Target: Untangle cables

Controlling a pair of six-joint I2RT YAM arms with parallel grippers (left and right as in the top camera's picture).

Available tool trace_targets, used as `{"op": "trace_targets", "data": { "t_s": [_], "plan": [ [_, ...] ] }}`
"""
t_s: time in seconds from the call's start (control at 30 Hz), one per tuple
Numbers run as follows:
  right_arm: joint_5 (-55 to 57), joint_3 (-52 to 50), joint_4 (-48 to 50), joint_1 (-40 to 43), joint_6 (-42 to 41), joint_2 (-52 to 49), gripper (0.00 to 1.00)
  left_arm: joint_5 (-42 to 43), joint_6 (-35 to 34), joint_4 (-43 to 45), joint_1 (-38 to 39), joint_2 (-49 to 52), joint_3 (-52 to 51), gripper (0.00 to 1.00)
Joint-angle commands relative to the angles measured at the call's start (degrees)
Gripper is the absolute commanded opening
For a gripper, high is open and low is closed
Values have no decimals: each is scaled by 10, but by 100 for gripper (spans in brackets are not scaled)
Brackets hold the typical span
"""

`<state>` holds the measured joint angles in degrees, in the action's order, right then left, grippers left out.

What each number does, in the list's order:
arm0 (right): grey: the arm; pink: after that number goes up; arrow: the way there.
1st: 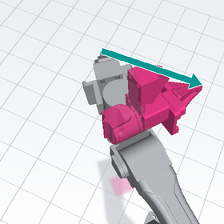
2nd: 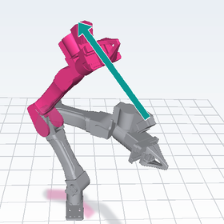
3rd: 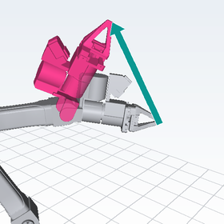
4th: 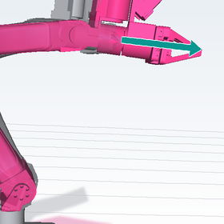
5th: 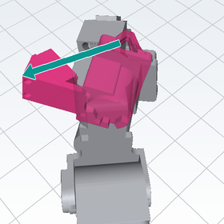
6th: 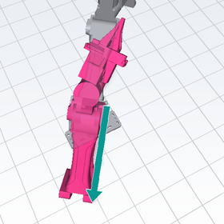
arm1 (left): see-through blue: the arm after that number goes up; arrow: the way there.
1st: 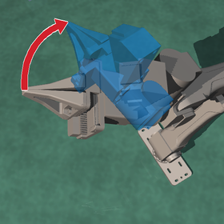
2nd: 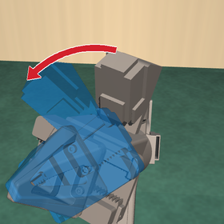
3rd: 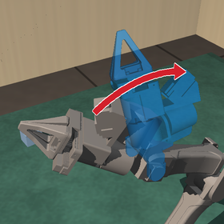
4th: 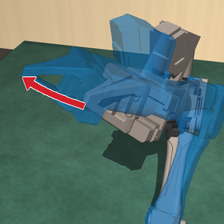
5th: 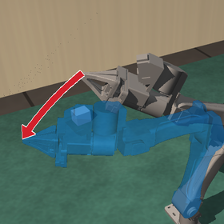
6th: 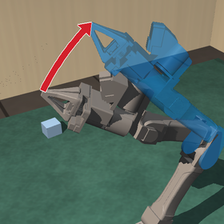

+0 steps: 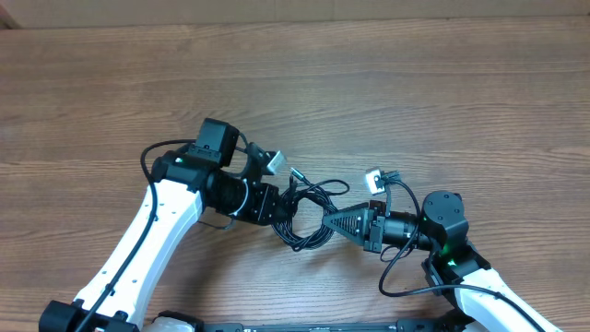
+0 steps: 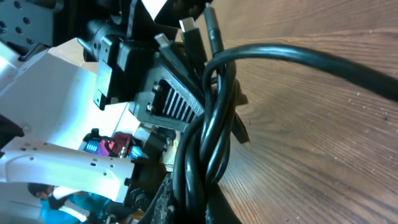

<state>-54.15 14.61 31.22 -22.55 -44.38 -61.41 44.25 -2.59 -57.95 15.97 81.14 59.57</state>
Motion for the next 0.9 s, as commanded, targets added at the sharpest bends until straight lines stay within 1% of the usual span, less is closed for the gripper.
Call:
{"op": "trace_targets", "data": {
  "t_s": [0.0, 0.03, 0.07, 0.1, 0.13, 0.17, 0.2, 0.23, 0.3, 0.4, 0.5, 0.6, 0.63, 0.67, 0.7, 0.73, 0.77, 0.83, 0.87],
  "plan": [
    [-10, 5, -16, -2, -3, 5, 17, -42, -97, 22, -40, 1, 7, 4],
    [1, 5, -24, -2, -3, 5, 23, -43, -120, 25, -44, 1, 6, 4],
    [15, 5, -33, -2, -3, 5, 30, -46, -170, 30, -49, 1, 6, 4],
    [27, 5, -38, -2, -2, 5, 40, -54, -224, 32, -55, 1, 6, 4],
    [44, 5, -47, -2, -2, 5, 69, -75, -320, 29, -62, 1, 6, 4],
    [54, 5, -53, -2, -4, 5, 80, -85, -372, 26, -66, 1, 6, 4],
    [63, 5, -62, -2, -9, 5, 88, -92, -424, 24, -69, 1, 6, 4],
    [68, 5, -71, -2, -18, 5, 100, -94, -476, 25, -71, 1, 6, 4],
    [68, 5, -81, -2, -39, 5, 100, -92, -562, 25, -71, 1, 6, 4],
    [67, 5, -81, -13, -81, 5, 100, -86, -643, 25, -64, 1, 6, 4],
    [82, 5, -68, -35, -125, 5, 100, -81, -704, 25, -53, 1, 6, 4],
    [133, 5, -67, -67, -169, 5, 100, -54, -751, 25, -45, 1, 6, 4],
    [160, 5, -67, -82, -172, 5, 97, -42, -764, 25, -43, 1, 6, 4],
    [182, 5, -67, -95, -171, 5, 91, -34, -774, 25, -43, 1, 6, 4],
    [215, 5, -67, -114, -171, 5, 82, -30, -781, 25, -42, 1, 6, 4],
    [245, 5, -66, -131, -171, 5, 79, -29, -785, 24, -42, 1, 6, 4],
    [312, 5, -64, -162, -172, 5, 77, -29, -784, 24, -42, 1, 6, 4],
    [373, 5, -59, -185, -177, 5, 69, -29, -784, 20, -37, 1, 6, 4],
    [403, 5, -55, -195, -189, 5, 67, -29, -784, 20, -32, 1, 6, 4]
  ]
}}
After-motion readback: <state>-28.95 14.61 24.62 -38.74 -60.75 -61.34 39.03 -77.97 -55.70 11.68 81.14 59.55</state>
